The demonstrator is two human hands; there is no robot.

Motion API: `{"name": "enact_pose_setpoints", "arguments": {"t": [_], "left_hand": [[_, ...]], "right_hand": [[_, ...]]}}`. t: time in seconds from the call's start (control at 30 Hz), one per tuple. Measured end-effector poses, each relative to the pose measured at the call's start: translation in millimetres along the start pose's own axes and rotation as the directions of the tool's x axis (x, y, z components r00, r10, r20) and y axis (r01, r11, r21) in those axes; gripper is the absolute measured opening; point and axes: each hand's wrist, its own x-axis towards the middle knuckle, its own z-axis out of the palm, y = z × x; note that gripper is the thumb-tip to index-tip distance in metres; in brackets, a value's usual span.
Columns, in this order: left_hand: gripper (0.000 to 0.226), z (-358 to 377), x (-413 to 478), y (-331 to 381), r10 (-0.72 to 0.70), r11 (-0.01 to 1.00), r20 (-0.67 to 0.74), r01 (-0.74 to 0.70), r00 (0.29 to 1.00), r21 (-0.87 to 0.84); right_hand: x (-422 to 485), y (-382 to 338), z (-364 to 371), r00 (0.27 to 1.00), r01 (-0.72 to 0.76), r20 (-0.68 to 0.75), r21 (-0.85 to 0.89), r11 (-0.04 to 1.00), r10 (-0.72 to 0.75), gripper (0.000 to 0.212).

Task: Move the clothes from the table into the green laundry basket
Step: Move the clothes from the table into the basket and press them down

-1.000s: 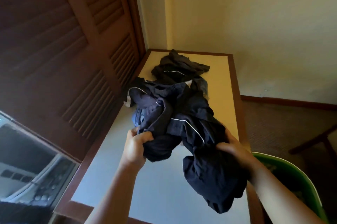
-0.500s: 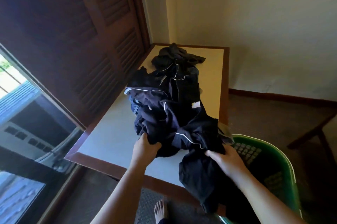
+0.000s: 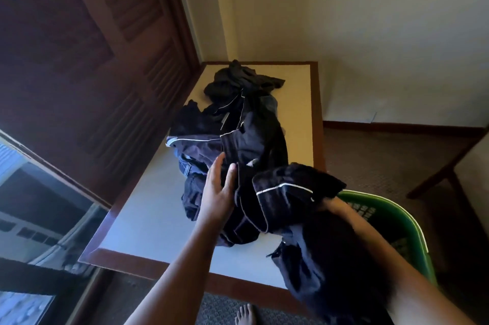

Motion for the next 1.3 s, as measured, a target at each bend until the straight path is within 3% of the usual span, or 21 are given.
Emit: {"name": "enact_pose_setpoints", "arguments": {"t": [0.07, 0.1, 0.23, 0.3, 0.37, 0.43, 0.5, 0.57, 0.63, 0.7, 0.8, 0.87, 1.0, 1.1, 1.2, 1.3], "left_hand": [[0.077, 5, 27, 10, 0.002, 1.0, 0.053, -0.004, 0.999, 0.028], [0.082, 7, 42, 16, -0.027, 0.995, 0.085, 0.018, 0.996, 0.098], [0.11, 11, 101, 42, -0.13, 0.917, 0.252, 0.02, 0.959, 0.398], [0.114, 19, 126, 48, -0.168, 0.912, 0.35, 0.011, 0.922, 0.41], [0.091, 24, 139, 43, -0.206, 0.949, 0.297, 0.116, 0.932, 0.293], [0.058, 21, 146, 33, -0.245, 0.918, 0.4, 0.079, 0.883, 0.388], [0.036, 24, 158, 33, -0.293, 0.905, 0.388, 0.123, 0.874, 0.406], [0.02, 20, 163, 29, -0.233, 0.894, 0.519, -0.029, 0.822, 0.447], [0.02, 7, 160, 20, -0.123, 0.956, 0.612, -0.072, 0.781, 0.283], [0.008, -13, 151, 8, -0.026, 0.992, 0.605, -0.054, 0.796, 0.114], [0.041, -42, 147, -10, -0.006, 1.0, 0.566, 0.008, 0.824, -0.001], [0.047, -53, 146, -19, -0.054, 0.998, 0.568, 0.049, 0.821, 0.025], [0.061, -58, 148, -37, -0.03, 0.974, 0.353, -0.051, 0.935, 0.22], [0.072, -61, 143, -40, -0.112, 0.867, 0.133, 0.031, 0.985, 0.498], [0.111, -65, 140, -53, -0.208, 0.867, 0.19, 0.091, 0.96, 0.489], [0.148, -68, 137, -73, -0.348, 0.892, 0.364, 0.187, 0.864, 0.411]], "right_hand": [[18, -8, 7, 1.0, -0.023, 0.02, 0.03, 0.999, 0.022, 0.066], [27, -11, 14, 1.0, -0.007, 0.013, -0.047, 0.999, 0.007, 0.069], [54, -25, 29, 0.998, 0.052, 0.018, 0.003, 0.999, -0.052, 0.075], [69, -24, 30, 0.997, 0.057, -0.048, 0.047, 0.997, -0.054, 0.053], [85, -28, 34, 0.99, 0.058, -0.136, 0.085, 0.995, -0.046, 0.033], [97, -34, 37, 0.977, 0.049, -0.211, 0.054, 0.997, -0.036, 0.044], [106, -39, 38, 0.963, 0.071, -0.257, -0.041, 0.997, -0.079, 0.06], [115, -44, 36, 0.96, 0.067, -0.26, -0.15, 0.986, -0.104, 0.074], [122, -55, 36, 0.964, 0.047, -0.242, -0.251, 0.967, -0.109, 0.088], [133, -71, 40, 0.961, 0.011, -0.248, -0.405, 0.914, -0.122, 0.093], [164, -91, 48, 0.944, -0.032, -0.271, -0.644, 0.764, -0.188, 0.078], [194, -98, 55, 0.946, -0.093, -0.282, -0.704, 0.704, -0.158, 0.076], [255, -102, 76, 0.959, -0.227, -0.283, -0.792, 0.567, -0.013, 0.087], [284, -91, 79, 0.92, -0.363, -0.389, -0.798, 0.48, 0.049, 0.091], [292, -83, 75, 0.916, -0.388, -0.382, -0.777, 0.495, 0.118, 0.063], [288, -76, 65, 0.953, -0.302, -0.262, -0.78, 0.548, 0.153, 0.055]]}}
